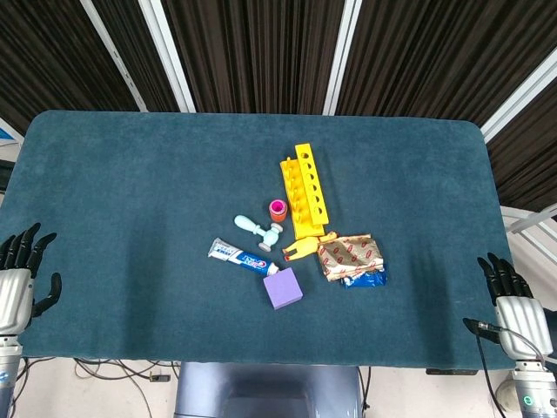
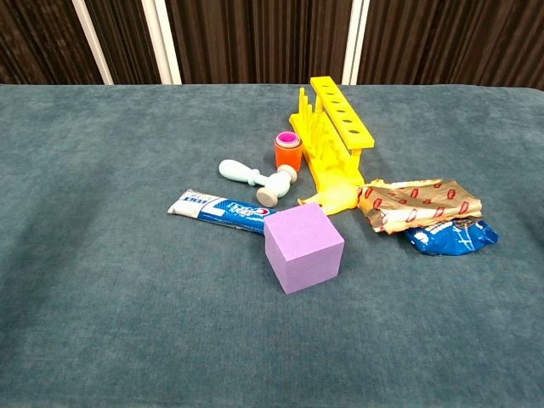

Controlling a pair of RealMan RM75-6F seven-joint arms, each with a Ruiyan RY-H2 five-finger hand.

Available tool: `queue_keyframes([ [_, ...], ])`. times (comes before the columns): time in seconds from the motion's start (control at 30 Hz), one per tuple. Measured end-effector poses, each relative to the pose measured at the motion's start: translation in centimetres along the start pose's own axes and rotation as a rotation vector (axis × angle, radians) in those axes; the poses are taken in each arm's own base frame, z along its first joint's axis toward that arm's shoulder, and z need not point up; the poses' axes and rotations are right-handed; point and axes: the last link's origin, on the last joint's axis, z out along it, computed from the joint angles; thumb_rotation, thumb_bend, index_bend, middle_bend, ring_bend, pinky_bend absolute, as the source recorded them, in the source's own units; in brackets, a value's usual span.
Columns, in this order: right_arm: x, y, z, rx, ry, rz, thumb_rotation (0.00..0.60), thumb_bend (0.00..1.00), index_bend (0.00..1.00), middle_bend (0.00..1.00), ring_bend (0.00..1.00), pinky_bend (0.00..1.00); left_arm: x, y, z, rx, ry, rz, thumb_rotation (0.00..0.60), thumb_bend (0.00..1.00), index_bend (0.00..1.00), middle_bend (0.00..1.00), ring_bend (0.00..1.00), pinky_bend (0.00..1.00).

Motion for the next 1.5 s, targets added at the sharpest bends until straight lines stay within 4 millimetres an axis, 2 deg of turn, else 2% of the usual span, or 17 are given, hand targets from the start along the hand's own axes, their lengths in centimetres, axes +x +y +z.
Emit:
queue_keyframes([
  [0.2, 0.1, -0.1, 0.6, 0.024, -0.072, 0.042, 0.6, 0.07, 0.0, 0.04, 0.01, 0.17, -0.1, 0.0, 0.0, 0.003, -0.005, 0.0, 0.6, 0.51, 0.14, 0.0, 0.0, 0.0],
  [0.33, 0.7, -0.4, 2.3, 0.059, -0.147, 0.031, 0.6, 0.06, 0.0, 0.04, 0.01, 0.17, -0.2, -0.1, 0.1, 0.008, -0.015, -0.002, 0.6, 0.51, 0.14, 0.0, 0.0, 0.0],
  [0.63, 1.7, -3.7, 8.9, 0.136, -0.352, 0.06, 0.6, 0.06, 0.0, 0.04, 0.01, 0.17, -0.1, -0.2, 0.4, 0.02, -0.012, -0.014, 0.6, 0.51, 0.14, 0.0, 0.0, 0.0],
  [0.87, 1.5, -8.4, 15.4, 0.193, -0.51, 0.03, 0.6, 0.06, 0.0, 0.04, 0.01, 0.17, -0.1, -0.5, 0.7, 0.041, -0.013, -0.002, 0.6, 0.51, 0.14, 0.0, 0.0, 0.0],
  [1.07, 0.3, -12.2, 19.5, 0.198, -0.586, 0.064, 0.6, 0.06, 0.0, 0.05, 0.02, 0.17, -0.3, -0.5, 0.7, 0.049, -0.021, -0.001, 0.6, 0.51, 0.14, 0.0, 0.0, 0.0],
  [1.2, -0.9, -13.9, 20.8, 0.19, -0.641, 0.084, 0.6, 0.06, 0.0, 0.06, 0.04, 0.17, -0.3, -0.5, 0.8, 0.054, -0.025, -0.003, 0.6, 0.51, 0.14, 0.0, 0.0, 0.0],
  [1.5, -3.6, -15.6, 21.4, 0.175, -0.714, 0.054, 0.6, 0.06, 0.03, 0.1, 0.08, 0.17, -0.2, -0.6, 0.9, 0.06, -0.027, -0.011, 0.6, 0.51, 0.14, 0.0, 0.0, 0.0],
])
